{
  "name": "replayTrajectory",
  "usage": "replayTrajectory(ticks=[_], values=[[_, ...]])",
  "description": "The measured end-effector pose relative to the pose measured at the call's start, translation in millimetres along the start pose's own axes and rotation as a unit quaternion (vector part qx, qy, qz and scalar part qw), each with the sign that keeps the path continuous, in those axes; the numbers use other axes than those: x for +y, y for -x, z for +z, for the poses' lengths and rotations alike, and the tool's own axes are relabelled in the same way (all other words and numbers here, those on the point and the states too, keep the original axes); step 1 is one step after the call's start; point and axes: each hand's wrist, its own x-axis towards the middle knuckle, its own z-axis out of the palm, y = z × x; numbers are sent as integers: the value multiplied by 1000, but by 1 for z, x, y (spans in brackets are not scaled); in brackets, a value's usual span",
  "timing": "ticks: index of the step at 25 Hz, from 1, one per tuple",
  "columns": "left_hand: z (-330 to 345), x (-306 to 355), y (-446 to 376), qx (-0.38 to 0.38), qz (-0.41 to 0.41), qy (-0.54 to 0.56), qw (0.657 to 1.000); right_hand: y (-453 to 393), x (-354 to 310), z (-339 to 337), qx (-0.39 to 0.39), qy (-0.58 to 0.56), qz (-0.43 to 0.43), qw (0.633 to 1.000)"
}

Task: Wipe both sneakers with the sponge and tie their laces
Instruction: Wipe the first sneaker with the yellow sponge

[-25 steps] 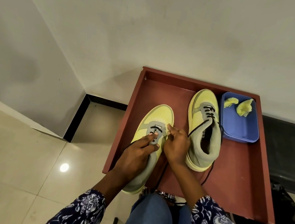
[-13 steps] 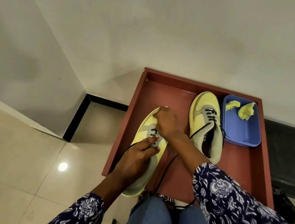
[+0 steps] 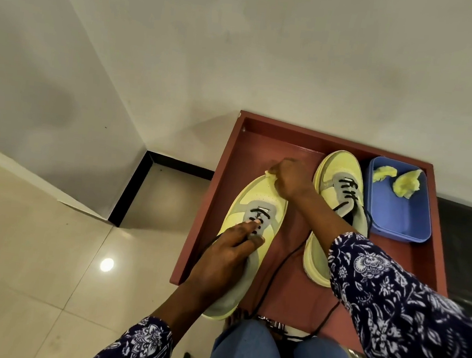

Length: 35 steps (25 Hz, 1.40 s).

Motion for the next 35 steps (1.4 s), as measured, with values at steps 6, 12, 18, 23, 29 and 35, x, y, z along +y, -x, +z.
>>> replayTrajectory(ticks=[6,12,18,23,29,35], values=[[-4,1,5,48,-12,-19,999,-5,-14,5,12,21,-7,1000],[-2,-2,6,66,-9,-33,997,-3,-3,19,21,-19,-39,999],[-1,-3,7,64,-9,-35,997,-4,-12,16,-5,-3,-75,997],[-1,-2,8,57,-37,-15,998,-1,-39,16,-70,40,-143,986],[1,-3,9,61,-29,-37,997,4,-49,22,-146,36,-219,964],[0,-2,9,60,-38,-30,997,12,-48,23,-178,1,-275,945]])
